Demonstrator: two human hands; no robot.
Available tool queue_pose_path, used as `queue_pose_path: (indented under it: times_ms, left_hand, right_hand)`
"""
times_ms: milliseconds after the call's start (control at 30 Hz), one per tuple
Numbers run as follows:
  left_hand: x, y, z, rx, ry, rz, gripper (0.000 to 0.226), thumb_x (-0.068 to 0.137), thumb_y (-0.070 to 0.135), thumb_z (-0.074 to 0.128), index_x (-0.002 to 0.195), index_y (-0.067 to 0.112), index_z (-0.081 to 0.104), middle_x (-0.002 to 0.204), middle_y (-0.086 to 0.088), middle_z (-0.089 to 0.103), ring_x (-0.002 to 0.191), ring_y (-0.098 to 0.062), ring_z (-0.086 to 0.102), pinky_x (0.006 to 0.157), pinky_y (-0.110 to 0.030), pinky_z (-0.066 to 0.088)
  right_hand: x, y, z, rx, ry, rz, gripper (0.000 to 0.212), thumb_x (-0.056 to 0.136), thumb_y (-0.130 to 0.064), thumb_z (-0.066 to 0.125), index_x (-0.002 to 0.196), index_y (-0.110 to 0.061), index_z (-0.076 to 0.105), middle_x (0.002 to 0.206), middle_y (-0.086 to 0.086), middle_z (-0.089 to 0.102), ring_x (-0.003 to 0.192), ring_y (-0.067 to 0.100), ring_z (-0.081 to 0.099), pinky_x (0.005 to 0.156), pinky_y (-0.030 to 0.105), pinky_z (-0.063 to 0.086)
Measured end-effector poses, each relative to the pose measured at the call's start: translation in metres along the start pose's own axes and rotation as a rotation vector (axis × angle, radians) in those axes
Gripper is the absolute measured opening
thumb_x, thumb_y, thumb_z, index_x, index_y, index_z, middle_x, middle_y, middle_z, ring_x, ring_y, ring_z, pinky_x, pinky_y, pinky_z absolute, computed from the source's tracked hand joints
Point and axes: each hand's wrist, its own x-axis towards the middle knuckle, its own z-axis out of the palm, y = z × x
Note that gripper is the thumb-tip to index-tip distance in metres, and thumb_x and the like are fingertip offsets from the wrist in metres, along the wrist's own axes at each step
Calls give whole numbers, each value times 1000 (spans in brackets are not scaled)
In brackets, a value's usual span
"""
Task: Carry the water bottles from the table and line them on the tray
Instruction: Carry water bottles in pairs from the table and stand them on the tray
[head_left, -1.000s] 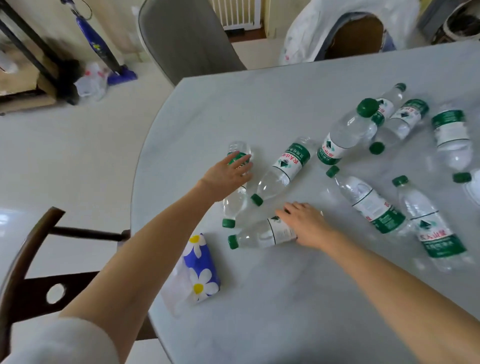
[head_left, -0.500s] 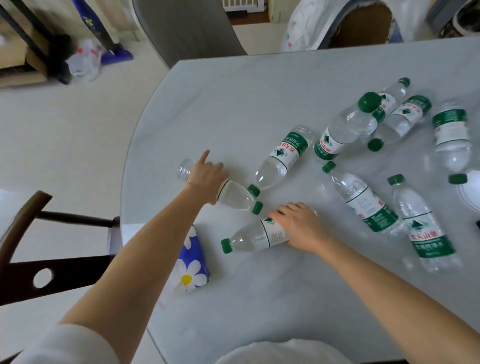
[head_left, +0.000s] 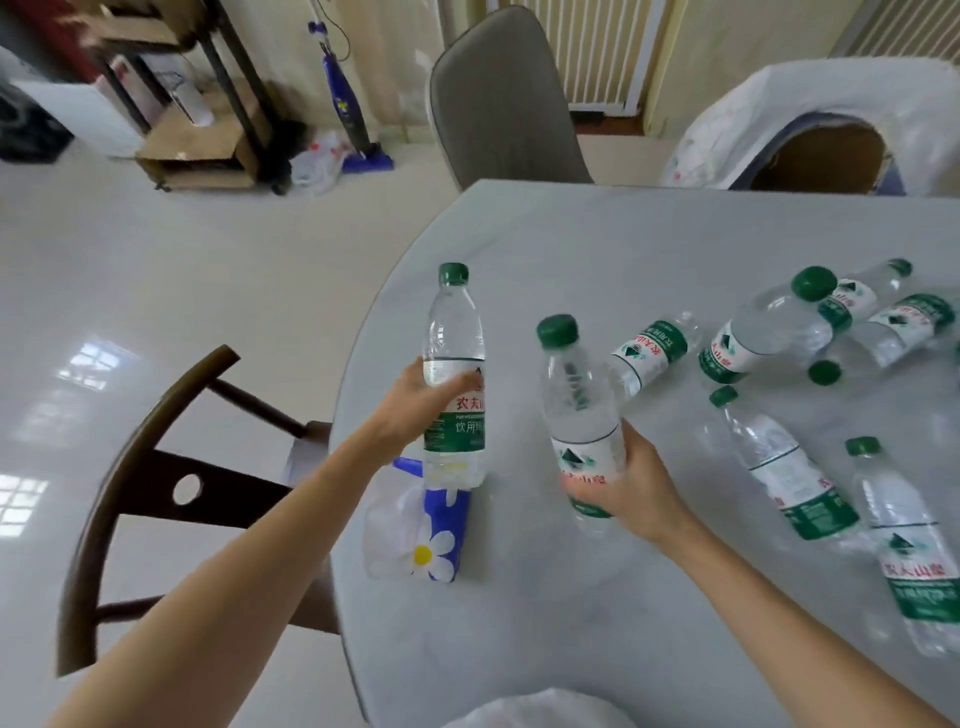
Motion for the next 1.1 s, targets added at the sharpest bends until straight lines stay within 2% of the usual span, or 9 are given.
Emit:
queue_pose_path:
  times_ms: [100,233,367,467,533,633,833,967,1100]
  left_hand:
    - [-37,-2,-10,-459,-39,-67,31,87,35,63,107,11,58,86,-10,69,77,-26,69,75,-40,58]
    - [-97,-8,-37,-787,-19,-32,52,76,41,67,113,8,54,82,-13,71,73,-27,71,64,-37,59]
    - [-169,-37,-84,-817,64,44,56,72,44,71,113,7,57,84,-13,72,70,-25,71,63,-35,59]
    - [-232,-80,-130,-859,114,81,62,71,44,73,117,6,56,87,-14,72,71,-26,70,64,-35,58]
    - [-279,-111,-165,-871,160,122,58,73,42,73,115,7,56,84,-13,71,69,-24,70,62,-35,58]
    - [-351,-155,-219,-852,274,150,50,76,42,70,111,10,55,83,-12,70,67,-23,69,60,-33,59]
    - [-486,-242,-320,-863,557,169,45,77,41,67,107,9,57,83,-11,70,65,-23,69,60,-33,58]
    - [-557,-295,-376,-926,741,204,51,74,41,70,108,8,54,83,-12,67,65,-23,67,62,-35,58]
    - [-611,-351,-429,-967,963,211,59,67,38,76,112,7,54,83,-14,65,65,-25,65,60,-35,57]
  right_hand:
    - [-9,-35,25,303,8,-14,42,61,-19,79,100,-28,65,87,-5,74,77,9,70,64,20,54]
    - [-34,-70,61,489,11,28,45,63,-29,76,106,-21,66,94,13,71,80,27,70,70,38,58]
    - [-73,-97,121,554,-86,43,21,69,-31,71,89,-25,71,77,13,73,65,26,71,55,34,56]
    - [-108,-109,190,558,-172,59,39,70,-30,74,101,-11,62,78,16,71,63,26,70,55,34,57]
    - [-132,-118,246,551,-232,79,46,69,-29,77,107,-8,60,81,17,70,64,25,69,57,34,57]
    - [-170,-133,340,500,-394,88,55,71,-32,69,118,-5,56,90,20,65,69,27,66,66,37,57]
    - [-234,-165,516,465,-762,58,45,82,-27,69,122,-9,56,93,11,71,80,25,71,68,37,57]
    - [-265,-183,622,252,-934,-29,42,77,-35,69,113,-16,59,89,5,74,79,22,72,66,33,56]
    - [-289,-184,735,107,-1112,-59,50,76,-35,72,119,-16,56,100,10,73,88,27,72,69,35,57]
